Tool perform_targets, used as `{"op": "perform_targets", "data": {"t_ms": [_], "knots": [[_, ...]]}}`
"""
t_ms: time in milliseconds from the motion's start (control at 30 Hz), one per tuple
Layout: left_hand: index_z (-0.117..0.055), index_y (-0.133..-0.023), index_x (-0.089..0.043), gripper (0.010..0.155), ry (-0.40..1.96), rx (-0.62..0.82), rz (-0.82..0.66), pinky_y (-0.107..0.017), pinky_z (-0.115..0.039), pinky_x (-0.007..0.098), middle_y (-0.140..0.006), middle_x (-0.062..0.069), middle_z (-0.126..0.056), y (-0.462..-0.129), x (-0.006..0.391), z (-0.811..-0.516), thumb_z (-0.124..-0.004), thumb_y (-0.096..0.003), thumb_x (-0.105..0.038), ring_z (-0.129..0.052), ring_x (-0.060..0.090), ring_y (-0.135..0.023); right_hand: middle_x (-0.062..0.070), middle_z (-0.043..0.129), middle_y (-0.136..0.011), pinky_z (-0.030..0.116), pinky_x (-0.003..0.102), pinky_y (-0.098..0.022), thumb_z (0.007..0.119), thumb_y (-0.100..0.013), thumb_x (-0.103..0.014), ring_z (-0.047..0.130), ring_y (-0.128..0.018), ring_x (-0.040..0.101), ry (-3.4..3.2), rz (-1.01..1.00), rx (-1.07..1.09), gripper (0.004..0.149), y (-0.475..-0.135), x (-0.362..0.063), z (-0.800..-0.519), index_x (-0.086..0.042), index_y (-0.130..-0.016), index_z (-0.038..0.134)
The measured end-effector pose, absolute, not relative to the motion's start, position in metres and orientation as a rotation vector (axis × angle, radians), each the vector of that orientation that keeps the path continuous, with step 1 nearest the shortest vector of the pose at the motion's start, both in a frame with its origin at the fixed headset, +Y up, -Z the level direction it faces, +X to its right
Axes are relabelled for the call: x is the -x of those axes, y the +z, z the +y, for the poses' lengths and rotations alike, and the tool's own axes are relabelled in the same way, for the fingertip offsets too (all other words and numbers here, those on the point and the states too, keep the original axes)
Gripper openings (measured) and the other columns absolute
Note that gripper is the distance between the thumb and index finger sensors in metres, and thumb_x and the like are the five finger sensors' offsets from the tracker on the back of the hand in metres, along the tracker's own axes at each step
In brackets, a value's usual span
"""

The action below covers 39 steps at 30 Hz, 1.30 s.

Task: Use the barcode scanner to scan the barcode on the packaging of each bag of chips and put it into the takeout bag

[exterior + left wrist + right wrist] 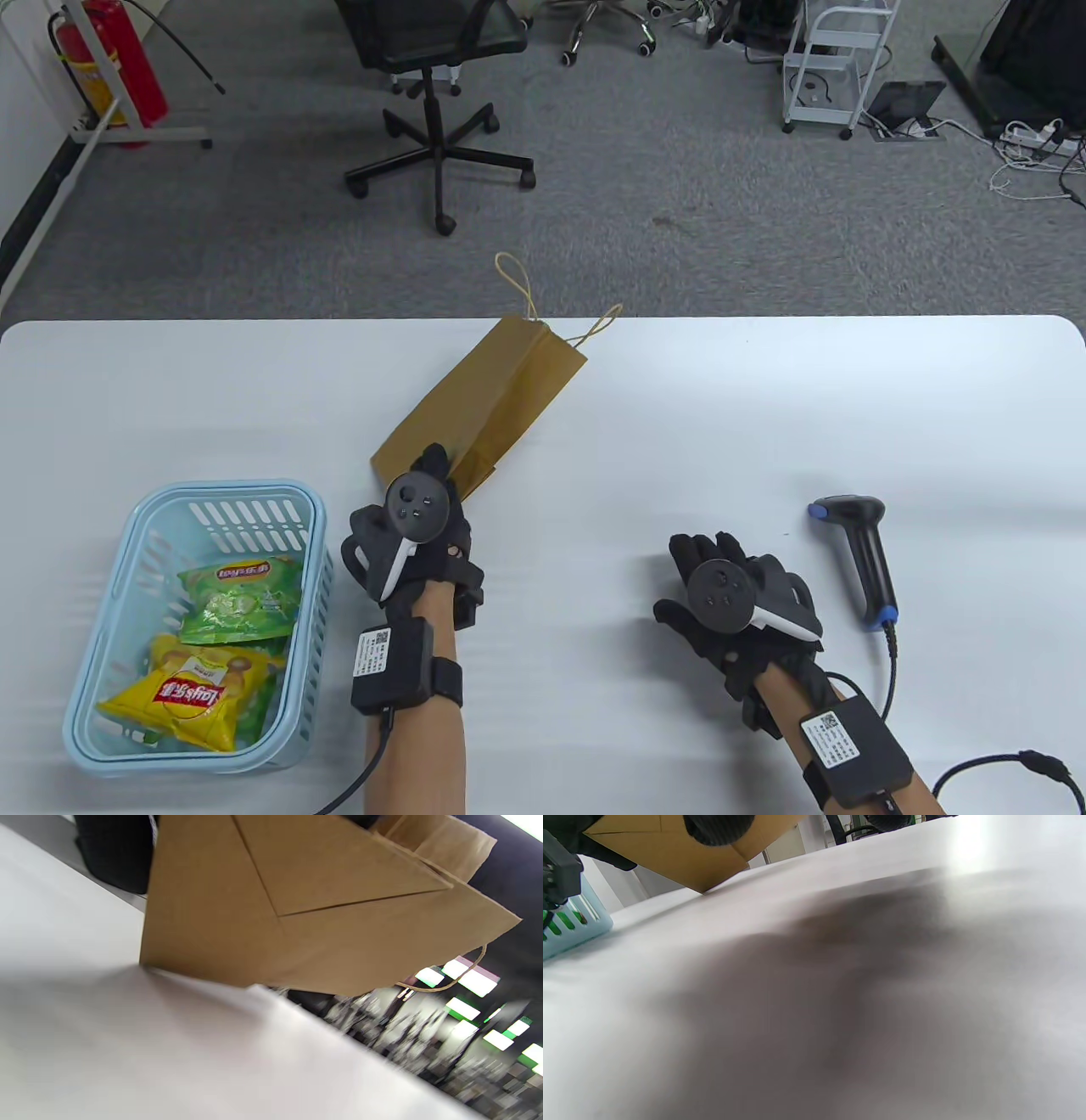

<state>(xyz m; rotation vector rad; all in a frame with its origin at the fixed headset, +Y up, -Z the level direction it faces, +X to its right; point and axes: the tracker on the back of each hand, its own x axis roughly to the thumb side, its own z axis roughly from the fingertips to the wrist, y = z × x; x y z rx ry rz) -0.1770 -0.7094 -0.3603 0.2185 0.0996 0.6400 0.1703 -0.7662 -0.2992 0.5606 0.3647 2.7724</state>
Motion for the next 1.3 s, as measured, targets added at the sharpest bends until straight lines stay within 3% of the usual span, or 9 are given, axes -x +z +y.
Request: {"op": "perform_targets", "data": {"t_ms": [300,433,667,767,867,1067,1300], "knots": [[-0.067,-0.109,-0.016,0.058,1.029,-0.271,-0.195,-0.058,-0.075,0.064,-0.106,0.015,-0.077,-0.320,0.150,-0.697,-0.063,-0.0533,-0.030,-0.085,0.049,-0.088,0.042,0.045,-0.113,0.045,0.083,-0.064,0.057,-0.061,-0.039,0.047,-0.100,0.073,2.627,0.102,-0.471,0.079,-0.297,-0.190,-0.748,0.011,-0.113,0.023],[-0.067,-0.109,-0.017,0.058,1.195,-0.177,-0.459,-0.059,-0.074,0.064,-0.106,0.014,-0.076,-0.309,0.137,-0.708,-0.063,-0.0534,-0.030,-0.084,0.049,-0.089,0.041,0.051,-0.111,0.050,0.082,-0.063,0.055,-0.061,-0.036,0.054,-0.099,0.071,2.405,0.036,-0.381,0.076,-0.301,-0.209,-0.746,0.012,-0.112,0.027],[-0.070,-0.108,-0.018,0.057,1.224,0.011,-0.718,-0.060,-0.074,0.063,-0.106,0.013,-0.079,-0.301,0.124,-0.713,-0.064,-0.0532,-0.029,-0.085,0.048,-0.090,0.042,0.046,-0.112,0.047,0.083,-0.063,0.052,-0.061,-0.042,0.049,-0.099,0.073,1.946,-0.061,-0.257,0.080,-0.302,-0.238,-0.749,0.012,-0.113,0.023],[-0.070,-0.108,-0.018,0.056,1.220,0.063,-0.754,-0.061,-0.073,0.063,-0.106,0.013,-0.078,-0.302,0.119,-0.715,-0.064,-0.0535,-0.029,-0.085,0.048,-0.090,0.039,0.048,-0.113,0.047,0.083,-0.064,0.056,-0.061,-0.043,0.051,-0.101,0.070,1.893,-0.056,-0.274,0.079,-0.305,-0.242,-0.754,0.007,-0.114,0.026],[-0.070,-0.109,-0.018,0.056,1.212,0.116,-0.772,-0.061,-0.072,0.064,-0.106,0.014,-0.079,-0.303,0.115,-0.718,-0.065,-0.0536,-0.029,-0.084,0.049,-0.090,0.035,0.056,-0.112,0.050,0.082,-0.065,0.063,-0.060,-0.039,0.057,-0.101,0.066,1.846,-0.101,-0.244,0.070,-0.304,-0.242,-0.753,0.001,-0.114,0.041],[-0.075,-0.107,-0.014,0.057,1.216,0.103,-0.724,-0.060,-0.072,0.065,-0.103,0.019,-0.083,-0.305,0.121,-0.721,-0.068,-0.0534,-0.032,-0.085,0.050,-0.088,0.025,0.077,-0.100,0.061,0.077,-0.063,0.071,-0.058,-0.027,0.078,-0.095,0.055,1.792,-0.182,-0.160,0.043,-0.304,-0.250,-0.753,-0.011,-0.097,0.073],[-0.075,-0.107,-0.009,0.061,1.278,0.109,-0.687,-0.059,-0.071,0.066,-0.102,0.022,-0.083,-0.307,0.126,-0.726,-0.065,-0.0546,-0.038,-0.085,0.052,-0.087,0.024,0.077,-0.100,0.061,0.076,-0.064,0.067,-0.058,-0.024,0.078,-0.095,0.054,1.723,-0.195,-0.183,0.041,-0.303,-0.252,-0.747,-0.012,-0.097,0.073]]}}
